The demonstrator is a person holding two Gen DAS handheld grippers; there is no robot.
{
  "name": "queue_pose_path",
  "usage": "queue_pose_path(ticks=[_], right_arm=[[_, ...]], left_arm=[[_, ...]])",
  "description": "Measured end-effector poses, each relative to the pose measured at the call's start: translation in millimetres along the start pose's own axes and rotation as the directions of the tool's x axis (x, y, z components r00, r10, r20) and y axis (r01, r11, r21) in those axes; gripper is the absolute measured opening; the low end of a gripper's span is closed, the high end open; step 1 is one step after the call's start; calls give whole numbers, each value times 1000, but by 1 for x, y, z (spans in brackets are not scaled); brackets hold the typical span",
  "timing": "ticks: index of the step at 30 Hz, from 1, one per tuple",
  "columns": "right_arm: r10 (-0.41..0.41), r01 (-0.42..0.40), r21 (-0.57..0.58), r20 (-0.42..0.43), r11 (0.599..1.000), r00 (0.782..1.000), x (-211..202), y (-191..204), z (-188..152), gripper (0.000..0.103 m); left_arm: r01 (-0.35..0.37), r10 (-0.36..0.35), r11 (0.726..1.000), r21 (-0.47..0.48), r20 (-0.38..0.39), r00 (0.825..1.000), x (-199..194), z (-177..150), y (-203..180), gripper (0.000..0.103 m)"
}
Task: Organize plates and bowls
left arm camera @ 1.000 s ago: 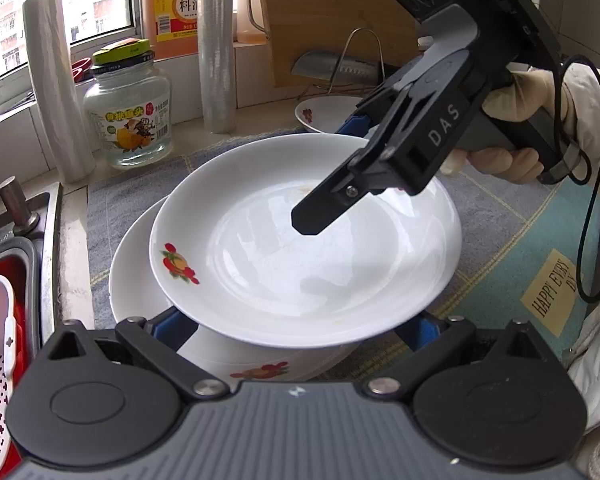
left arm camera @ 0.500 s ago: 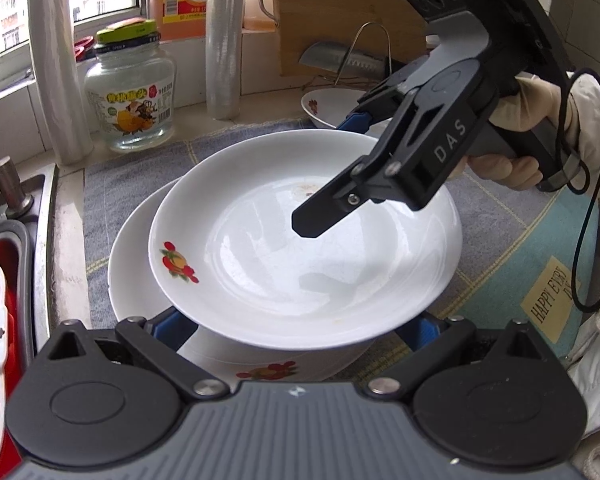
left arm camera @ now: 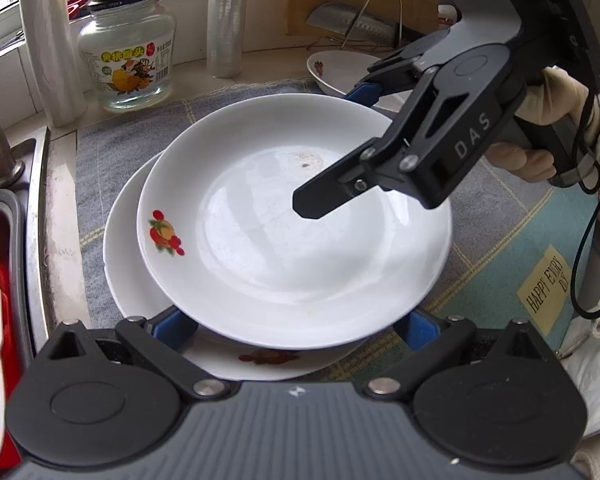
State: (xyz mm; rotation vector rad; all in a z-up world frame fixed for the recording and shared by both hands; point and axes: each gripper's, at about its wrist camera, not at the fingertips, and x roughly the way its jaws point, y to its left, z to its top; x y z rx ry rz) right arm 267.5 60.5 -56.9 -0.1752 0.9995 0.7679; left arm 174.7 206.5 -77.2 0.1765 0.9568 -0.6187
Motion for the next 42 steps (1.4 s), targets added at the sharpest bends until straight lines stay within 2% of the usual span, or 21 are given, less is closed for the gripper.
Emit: queue_pose_path(ticks=[13,25,42], right_arm=[[6,-6,9,8,1000,1000,-4,-1,-2,103],[-1,1,10,8,1000,1000,-11,1,-5,103],[-107,100,-77,-95,992,990,-9,19,-2,103]], left_arm=[[-13,13,1000,13,-45,999,-2,6,2,101],[-13,13,1000,15,-44,999,-1,6,3,102],[-25,26,1000,17,-70,997,1,10,3,101]])
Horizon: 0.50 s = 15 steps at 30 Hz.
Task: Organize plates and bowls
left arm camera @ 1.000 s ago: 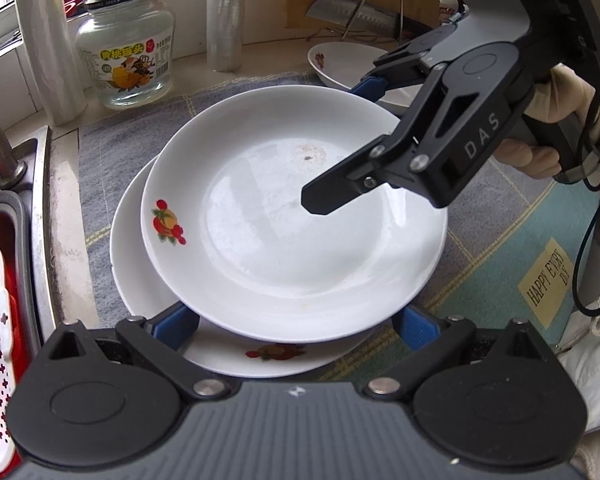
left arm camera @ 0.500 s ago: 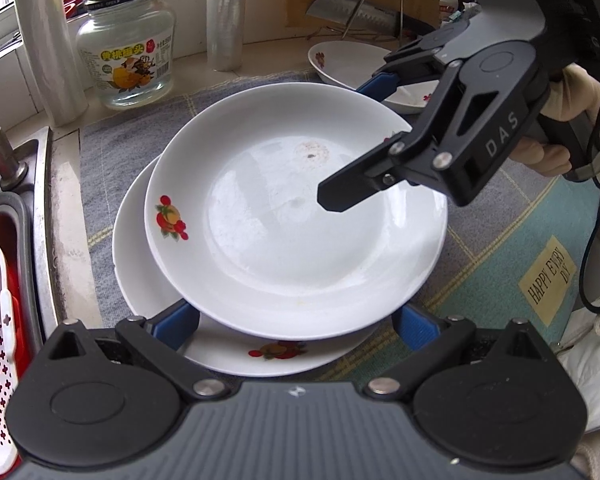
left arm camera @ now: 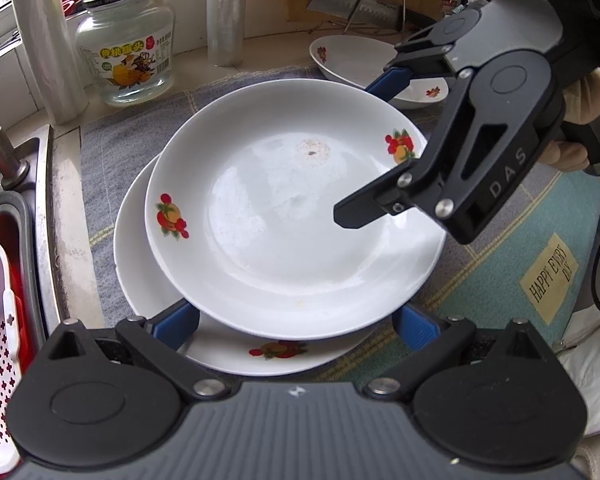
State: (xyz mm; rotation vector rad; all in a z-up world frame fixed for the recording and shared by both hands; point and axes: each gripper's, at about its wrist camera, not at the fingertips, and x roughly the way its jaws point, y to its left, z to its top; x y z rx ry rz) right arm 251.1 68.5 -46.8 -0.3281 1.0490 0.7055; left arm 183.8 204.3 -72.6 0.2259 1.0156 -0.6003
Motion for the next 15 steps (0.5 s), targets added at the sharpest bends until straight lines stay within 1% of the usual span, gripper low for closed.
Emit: queue_pose_path(ticks=[8,15], right_arm=[[-6,6,-2,-7,1000,1000,0,1,0,103],[-3,3,1,-11,1000,1000,-1,0,1,103]], left_arm=[[-9,9,1000,-2,-4,1000,-1,0,0,101],[-23,23,1000,-5,-24,999,-2,2,-2,101]])
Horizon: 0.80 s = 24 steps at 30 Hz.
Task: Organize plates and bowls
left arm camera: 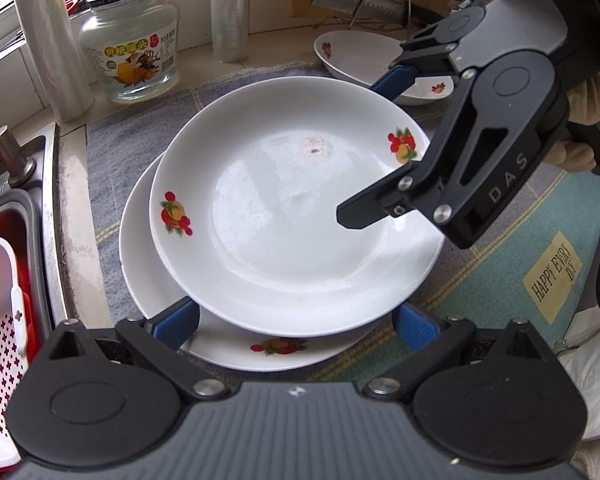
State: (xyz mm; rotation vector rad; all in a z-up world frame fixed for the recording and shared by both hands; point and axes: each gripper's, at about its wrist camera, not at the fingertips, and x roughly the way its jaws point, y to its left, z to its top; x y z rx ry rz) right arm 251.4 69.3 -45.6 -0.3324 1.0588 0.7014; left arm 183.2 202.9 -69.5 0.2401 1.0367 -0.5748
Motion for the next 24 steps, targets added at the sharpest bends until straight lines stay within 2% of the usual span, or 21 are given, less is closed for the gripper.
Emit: queue_pose_path(ticks=[16,24], right_arm=[[20,-20,8,4,1000,1000,-5,0,-5,103],[19,-19,2,-8,1000,1000,-6,0,-9,103]], left_arm=[[-25,25,1000,7,-36,999,3,4,-1,102],[-27,27,1000,4,-27,999,0,3,-4,102]])
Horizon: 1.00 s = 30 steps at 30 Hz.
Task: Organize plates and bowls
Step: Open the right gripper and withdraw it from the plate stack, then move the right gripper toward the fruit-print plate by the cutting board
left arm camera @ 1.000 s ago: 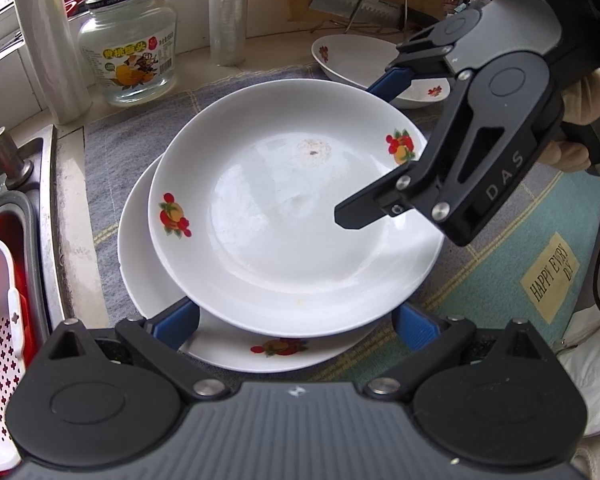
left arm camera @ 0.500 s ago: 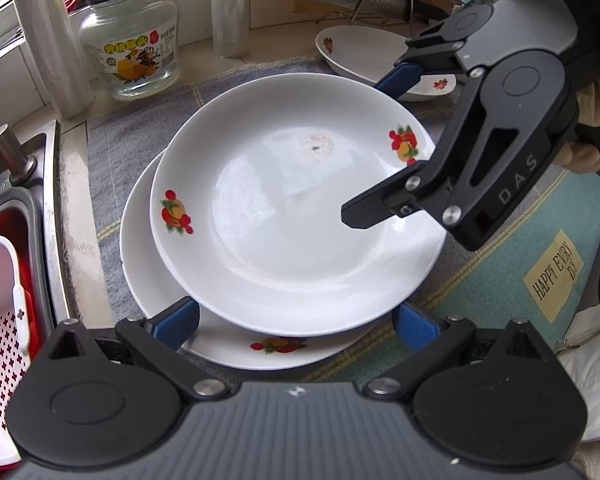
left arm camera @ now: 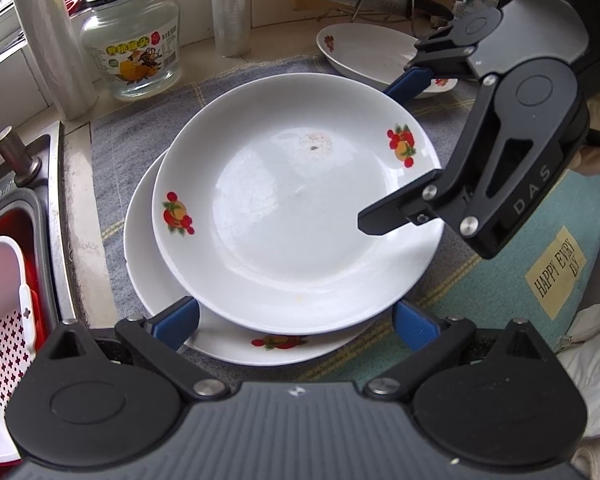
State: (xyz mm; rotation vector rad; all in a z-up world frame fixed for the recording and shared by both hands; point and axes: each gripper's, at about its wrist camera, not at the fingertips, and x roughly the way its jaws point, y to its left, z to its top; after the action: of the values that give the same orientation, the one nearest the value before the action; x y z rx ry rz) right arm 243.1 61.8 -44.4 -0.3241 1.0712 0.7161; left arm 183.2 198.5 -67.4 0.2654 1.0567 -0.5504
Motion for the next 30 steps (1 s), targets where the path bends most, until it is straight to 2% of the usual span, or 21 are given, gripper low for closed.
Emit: queue_pose_path(ticks=[7,14,18,21,27,30], right_arm=[[15,-15,-15,1,1000,1000,-3,2,-3,103],[70,-70,-14,6,997,997,6,5,-3,103],[25,-24,-27,13,999,1000,5,8,-8,103],[0,1,-26,44,1000,999,-3,8,-13,103],[-97,100,-18,124,995,988,-21,8,-25,103],[-150,151,0,152,988,977,-30,8,-34,103]], left_arm=[[-35,35,999,-5,21,999,-6,-4,-3,102],[-70,74,995,-64,65,995,-18,-14,-1,102],[-81,94,991,-103,125,988,-30,-20,-2,102],[-87,110,988,-130,181,977,-37,-24,-4,102],[-86,138,981,-176,308,941,-50,-24,-15,102],[-106,168,975,-194,336,927,-52,-22,-20,102]])
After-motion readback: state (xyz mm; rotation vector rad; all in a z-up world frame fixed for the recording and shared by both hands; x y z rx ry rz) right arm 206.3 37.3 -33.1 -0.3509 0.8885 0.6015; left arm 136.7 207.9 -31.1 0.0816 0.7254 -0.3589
